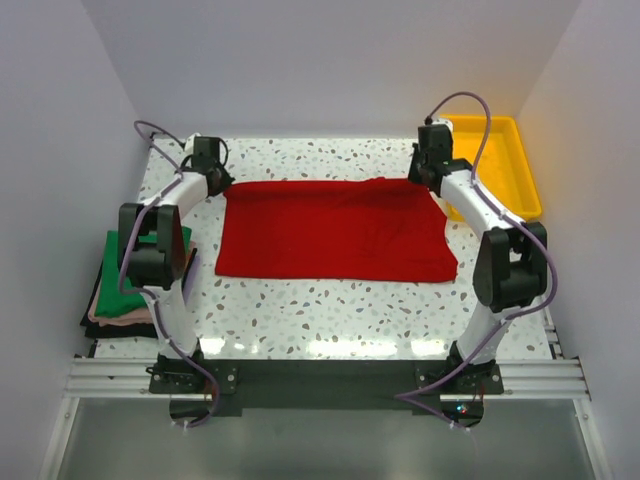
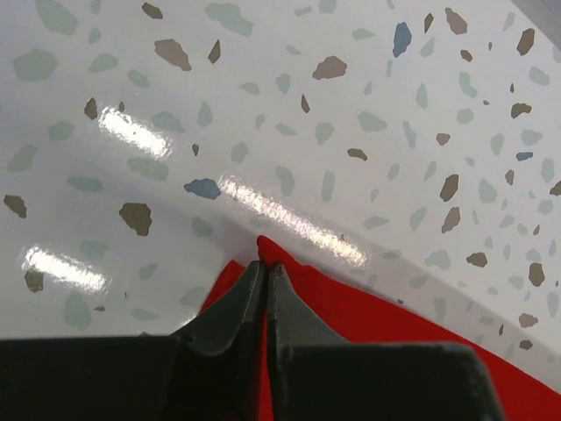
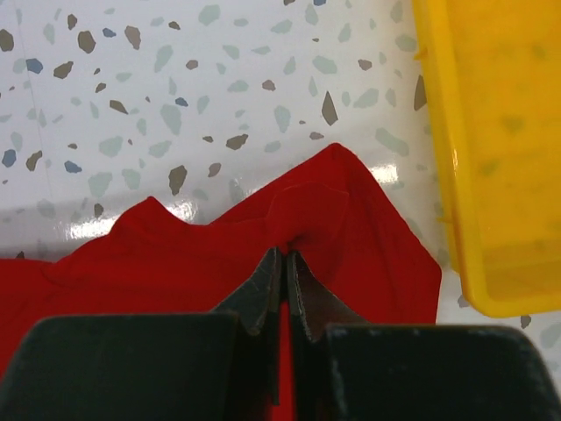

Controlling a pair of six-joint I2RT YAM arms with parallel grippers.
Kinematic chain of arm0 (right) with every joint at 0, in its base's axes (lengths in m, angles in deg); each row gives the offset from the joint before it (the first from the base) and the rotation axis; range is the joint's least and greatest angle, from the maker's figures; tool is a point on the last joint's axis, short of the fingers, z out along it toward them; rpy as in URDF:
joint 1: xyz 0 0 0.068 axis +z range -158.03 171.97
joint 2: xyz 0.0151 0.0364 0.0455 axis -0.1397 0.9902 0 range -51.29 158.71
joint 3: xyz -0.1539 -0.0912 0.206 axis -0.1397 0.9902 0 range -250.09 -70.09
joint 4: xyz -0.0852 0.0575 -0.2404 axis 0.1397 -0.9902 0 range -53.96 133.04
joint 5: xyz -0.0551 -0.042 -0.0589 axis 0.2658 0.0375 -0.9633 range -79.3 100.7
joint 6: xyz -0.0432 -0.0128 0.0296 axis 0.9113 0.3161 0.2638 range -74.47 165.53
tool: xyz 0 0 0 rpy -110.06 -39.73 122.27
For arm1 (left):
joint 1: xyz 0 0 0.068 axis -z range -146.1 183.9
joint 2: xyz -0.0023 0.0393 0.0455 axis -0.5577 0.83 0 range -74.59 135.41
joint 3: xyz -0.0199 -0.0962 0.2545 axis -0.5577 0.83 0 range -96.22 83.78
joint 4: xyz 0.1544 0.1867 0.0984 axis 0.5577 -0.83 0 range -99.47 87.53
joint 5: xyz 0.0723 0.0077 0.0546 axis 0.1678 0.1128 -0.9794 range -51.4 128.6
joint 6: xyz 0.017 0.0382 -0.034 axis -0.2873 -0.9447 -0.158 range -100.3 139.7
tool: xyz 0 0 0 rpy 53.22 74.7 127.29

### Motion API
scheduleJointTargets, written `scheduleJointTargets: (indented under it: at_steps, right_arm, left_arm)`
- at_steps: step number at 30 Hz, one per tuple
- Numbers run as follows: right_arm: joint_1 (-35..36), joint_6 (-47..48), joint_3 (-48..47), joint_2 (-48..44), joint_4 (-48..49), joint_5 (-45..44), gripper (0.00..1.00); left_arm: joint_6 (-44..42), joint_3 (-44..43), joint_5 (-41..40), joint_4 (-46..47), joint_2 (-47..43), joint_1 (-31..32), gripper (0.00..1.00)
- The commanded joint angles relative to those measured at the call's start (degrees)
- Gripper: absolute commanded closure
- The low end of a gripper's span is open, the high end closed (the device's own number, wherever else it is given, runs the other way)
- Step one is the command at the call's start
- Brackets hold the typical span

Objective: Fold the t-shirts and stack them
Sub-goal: Fold the tshirt

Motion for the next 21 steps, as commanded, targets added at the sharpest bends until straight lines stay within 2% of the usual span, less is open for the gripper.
scheduleJointTargets:
  at_steps: [1,10,21]
  right_arm:
    - [-0.35,-3.34,4.54,-5.45,1.70,-1.00,1.00]
    - [-0.17,-7.39,14.92,-12.13,0.47,0.59,1.00]
    - [-0.26,-9.24,22.23,-19.69,-1.11,-0.29,1.00]
  left_arm:
    - [1.18,2.40,0.12,2.66,-5.83,-0.76,1.00]
    - [2.50,10.83,-0.05,3.27,-12.25,-0.76,1.00]
    - [5.04,20.42,1.97,5.64,-18.49,-0.59,1.00]
